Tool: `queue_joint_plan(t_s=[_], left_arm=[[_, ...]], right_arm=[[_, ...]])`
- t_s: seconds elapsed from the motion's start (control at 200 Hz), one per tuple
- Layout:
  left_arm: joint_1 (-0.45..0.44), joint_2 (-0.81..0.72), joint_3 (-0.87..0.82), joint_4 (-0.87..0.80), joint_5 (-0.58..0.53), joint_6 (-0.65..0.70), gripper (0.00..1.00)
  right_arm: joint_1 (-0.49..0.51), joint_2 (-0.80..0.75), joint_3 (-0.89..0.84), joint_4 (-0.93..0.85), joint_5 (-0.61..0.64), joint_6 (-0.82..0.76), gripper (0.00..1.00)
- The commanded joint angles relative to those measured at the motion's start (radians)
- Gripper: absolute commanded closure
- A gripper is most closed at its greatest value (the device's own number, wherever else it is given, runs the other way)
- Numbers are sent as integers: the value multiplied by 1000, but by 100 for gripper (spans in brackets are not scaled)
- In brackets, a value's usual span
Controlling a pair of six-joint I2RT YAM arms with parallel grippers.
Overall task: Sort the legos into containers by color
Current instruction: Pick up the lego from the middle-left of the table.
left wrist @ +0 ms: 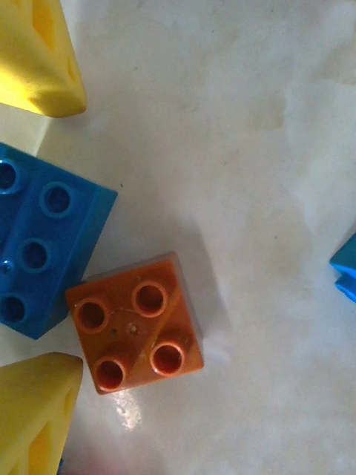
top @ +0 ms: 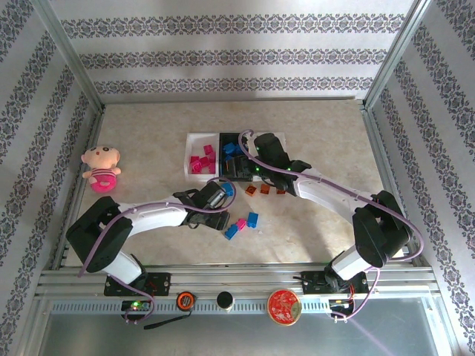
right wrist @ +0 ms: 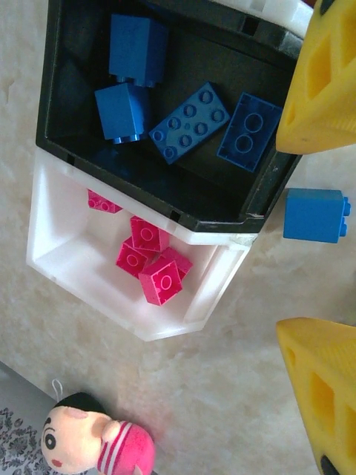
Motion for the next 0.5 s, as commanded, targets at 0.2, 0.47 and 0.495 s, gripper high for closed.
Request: queue_joint_plan(t_s=[0.2,0.47,0.495], left_arm=[[-27,12,-45,3,14,-1,35],[-26,-88,-46,-17,-43,-7,51],[-25,-106,-43,-25,-50,-6,51]], right_arm=[[-16,-26,-23,28,12,15,39],[-24,-42,-41,29,11,21,39],[-26,-45,-43,30,11,22,39]])
